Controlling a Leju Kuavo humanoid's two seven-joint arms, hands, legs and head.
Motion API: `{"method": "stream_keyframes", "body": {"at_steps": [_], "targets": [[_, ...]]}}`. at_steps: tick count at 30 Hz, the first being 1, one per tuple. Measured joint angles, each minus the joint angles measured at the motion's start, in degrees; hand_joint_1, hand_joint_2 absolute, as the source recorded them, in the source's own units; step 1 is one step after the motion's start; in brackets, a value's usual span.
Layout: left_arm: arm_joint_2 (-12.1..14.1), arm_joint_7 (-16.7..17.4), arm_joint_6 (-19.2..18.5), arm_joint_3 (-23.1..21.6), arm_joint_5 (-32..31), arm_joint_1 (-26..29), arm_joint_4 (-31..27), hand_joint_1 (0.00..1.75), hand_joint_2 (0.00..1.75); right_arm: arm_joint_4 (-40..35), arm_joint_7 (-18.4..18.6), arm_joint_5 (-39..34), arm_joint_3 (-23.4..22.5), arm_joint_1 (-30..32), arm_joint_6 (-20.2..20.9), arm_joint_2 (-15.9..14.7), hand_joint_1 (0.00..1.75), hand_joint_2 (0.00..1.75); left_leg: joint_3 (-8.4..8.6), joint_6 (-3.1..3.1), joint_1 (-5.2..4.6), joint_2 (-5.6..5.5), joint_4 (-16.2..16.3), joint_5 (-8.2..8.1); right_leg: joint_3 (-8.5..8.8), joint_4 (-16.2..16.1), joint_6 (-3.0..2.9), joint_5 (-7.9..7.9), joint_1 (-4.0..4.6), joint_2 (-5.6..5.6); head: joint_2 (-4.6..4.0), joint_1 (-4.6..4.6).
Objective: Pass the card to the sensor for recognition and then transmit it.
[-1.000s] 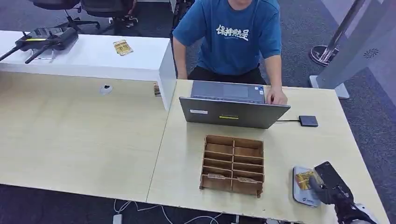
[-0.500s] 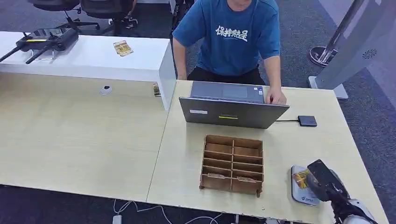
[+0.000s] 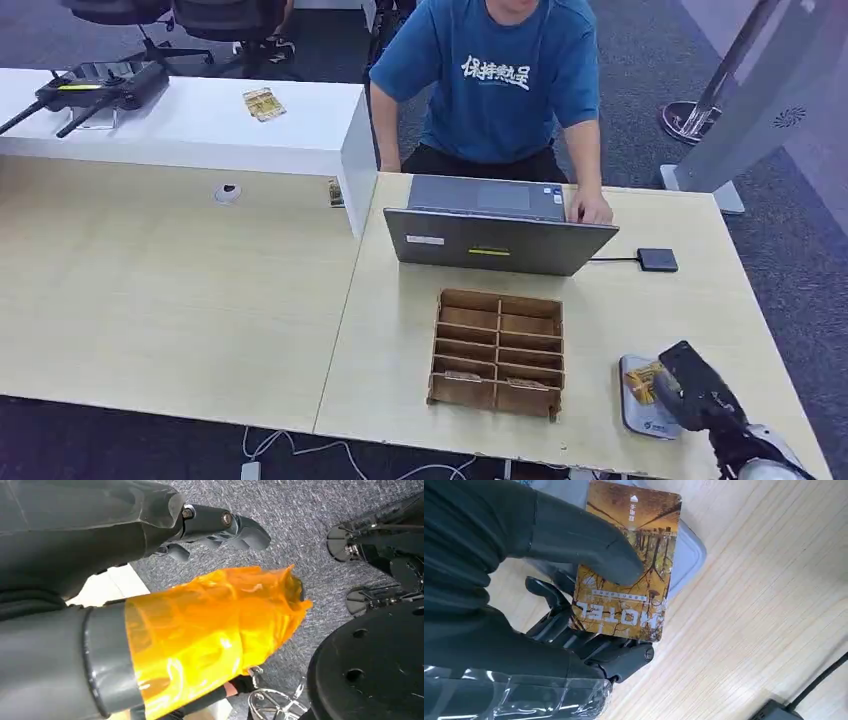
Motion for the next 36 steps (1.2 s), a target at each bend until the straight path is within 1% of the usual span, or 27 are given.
{"method": "stream_keyframes", "body": {"at_steps": [4,9,16,23,30,32,34,36], "targets": [[0.00,-0.02,0.04,0.92,-0.30,0.00,0.00,0.00,0.00,-2.55,-0.33,-3.62,-0.41,-0.11,0.92,-2.07,1.75,1.75,-0.09,0.01,-0.01,-0.04,0.00,0.01,-0.05,0.01,0.00,0.01,-0.01,-0.04,0.00,0.00],[-0.09,-0.02,0.09,1.20,-0.39,0.00,0.00,0.00,0.00,-4.26,-0.61,-5.06,-0.76,-0.38,1.11,-3.62,1.75,1.75,-0.16,0.01,-0.01,-0.06,0.00,0.01,-0.13,0.01,0.00,0.01,-0.01,-0.05,0.00,-0.02],[-0.17,-0.18,0.09,2.23,-0.90,0.03,0.00,0.00,0.00,-7.17,-0.94,-12.83,-2.36,-1.80,3.15,-7.24,1.75,1.75,-0.32,0.01,-0.01,-0.07,0.00,0.01,-0.26,0.01,0.01,0.01,-0.01,-0.06,0.00,-0.02],[-0.28,-0.44,0.09,2.60,-1.64,0.03,0.00,0.00,0.00,-8.35,-1.22,-15.23,-3.61,-4.36,3.28,-9.83,1.75,1.75,-0.34,0.01,-0.02,-0.07,0.00,0.01,-0.28,0.01,0.00,0.01,-0.01,-0.05,0.00,-0.02],[-0.39,-0.74,0.11,3.02,-2.16,0.04,0.00,0.00,0.00,-8.33,-2.45,-13.50,-3.63,-7.96,1.48,-10.16,1.75,1.75,-0.35,0.01,-0.01,-0.11,0.00,0.02,-0.28,0.02,0.00,0.01,0.00,-0.09,0.00,0.00],[-0.44,-0.81,0.28,3.21,-2.51,0.05,0.00,0.00,0.00,-8.30,-3.91,-10.56,-3.52,-8.77,-0.56,-10.16,1.75,1.75,-0.38,0.00,-0.01,-0.11,0.00,0.02,-0.29,0.04,0.00,0.01,-0.01,-0.09,0.00,-0.02],[-0.44,-0.87,0.46,3.45,-3.01,0.03,0.00,0.00,0.00,-8.19,-5.00,-5.24,-3.24,-9.98,-3.90,-10.03,1.75,1.75,-0.38,0.00,-0.01,-0.10,0.00,0.02,-0.30,0.04,0.00,0.01,0.00,-0.07,0.00,-0.02],[-0.44,-1.01,0.48,3.54,-3.45,0.02,0.00,0.00,0.00,-7.95,-5.29,0.15,-2.82,-11.44,-7.05,-9.66,1.75,1.75,-0.38,0.00,-0.01,-0.10,0.00,0.02,-0.31,0.04,0.00,0.01,0.00,-0.07,0.00,-0.02]]}}
